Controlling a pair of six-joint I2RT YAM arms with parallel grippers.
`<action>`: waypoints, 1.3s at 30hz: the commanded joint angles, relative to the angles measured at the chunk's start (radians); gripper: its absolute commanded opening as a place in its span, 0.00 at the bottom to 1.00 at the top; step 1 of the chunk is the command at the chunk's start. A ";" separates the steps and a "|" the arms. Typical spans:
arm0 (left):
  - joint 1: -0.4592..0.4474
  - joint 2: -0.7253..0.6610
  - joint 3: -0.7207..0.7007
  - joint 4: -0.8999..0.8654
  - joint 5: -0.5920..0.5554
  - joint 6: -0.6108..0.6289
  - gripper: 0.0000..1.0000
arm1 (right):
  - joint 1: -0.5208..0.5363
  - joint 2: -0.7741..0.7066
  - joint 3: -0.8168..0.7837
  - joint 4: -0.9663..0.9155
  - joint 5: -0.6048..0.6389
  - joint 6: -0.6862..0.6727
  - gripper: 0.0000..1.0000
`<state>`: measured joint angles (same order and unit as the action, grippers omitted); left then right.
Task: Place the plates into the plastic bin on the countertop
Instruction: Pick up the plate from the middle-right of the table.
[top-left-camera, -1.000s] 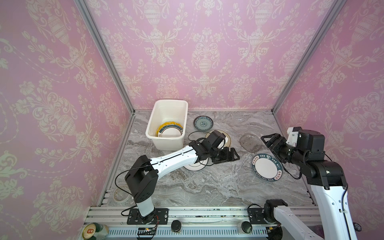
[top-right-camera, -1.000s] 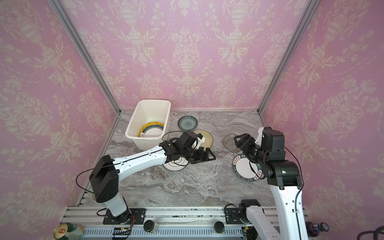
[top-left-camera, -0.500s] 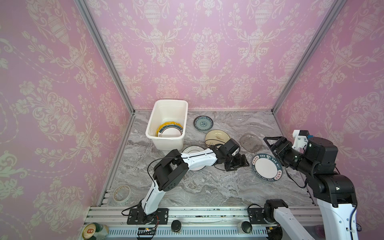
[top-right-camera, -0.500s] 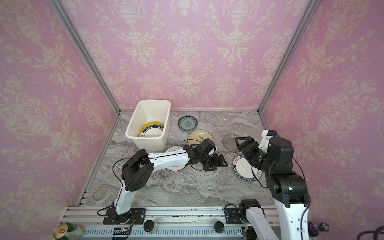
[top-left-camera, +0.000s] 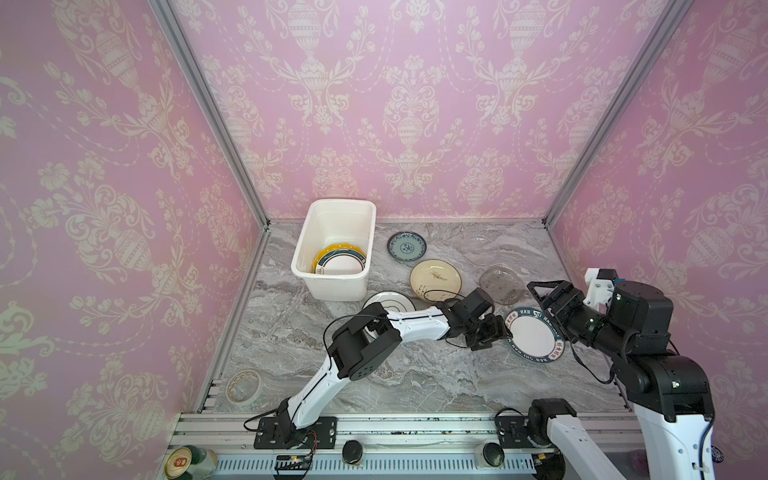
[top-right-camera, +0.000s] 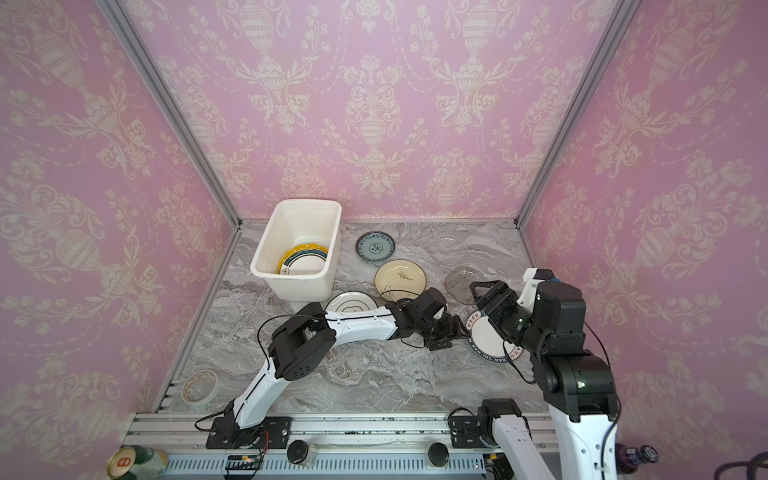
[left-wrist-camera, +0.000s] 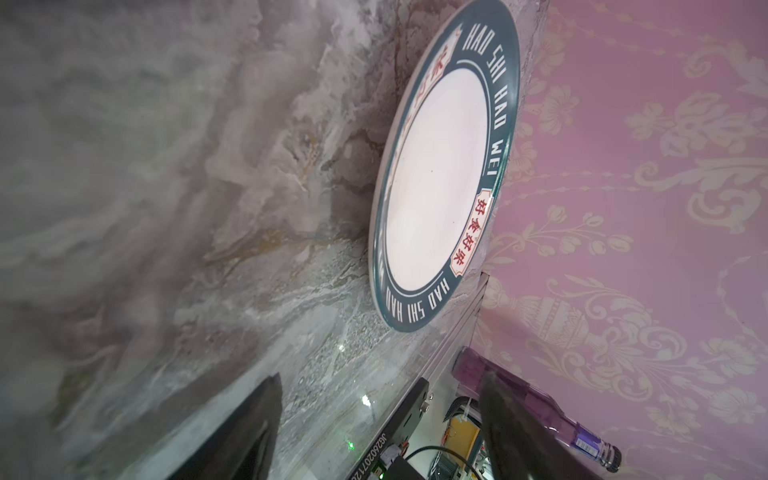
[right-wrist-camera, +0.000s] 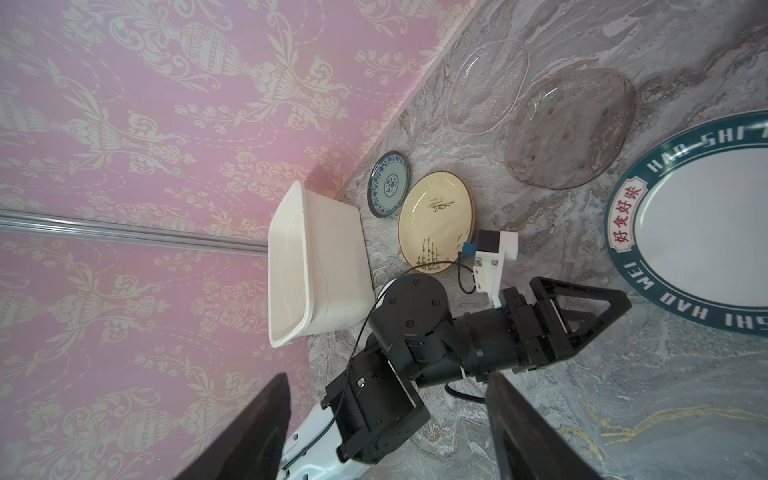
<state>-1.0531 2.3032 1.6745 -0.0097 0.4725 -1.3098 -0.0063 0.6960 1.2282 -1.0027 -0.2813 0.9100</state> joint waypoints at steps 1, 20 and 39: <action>-0.014 0.039 0.057 0.024 -0.032 -0.038 0.74 | -0.006 0.002 -0.004 -0.126 0.075 -0.007 0.75; -0.024 0.171 0.207 -0.016 -0.037 -0.006 0.53 | -0.005 0.005 -0.030 -0.121 0.104 -0.003 0.75; -0.024 0.229 0.247 -0.078 -0.020 -0.015 0.11 | -0.006 0.028 -0.021 -0.076 0.087 0.022 0.75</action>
<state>-1.0710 2.5008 1.8996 -0.0425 0.4507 -1.3266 -0.0063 0.7177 1.2110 -1.1004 -0.1860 0.9188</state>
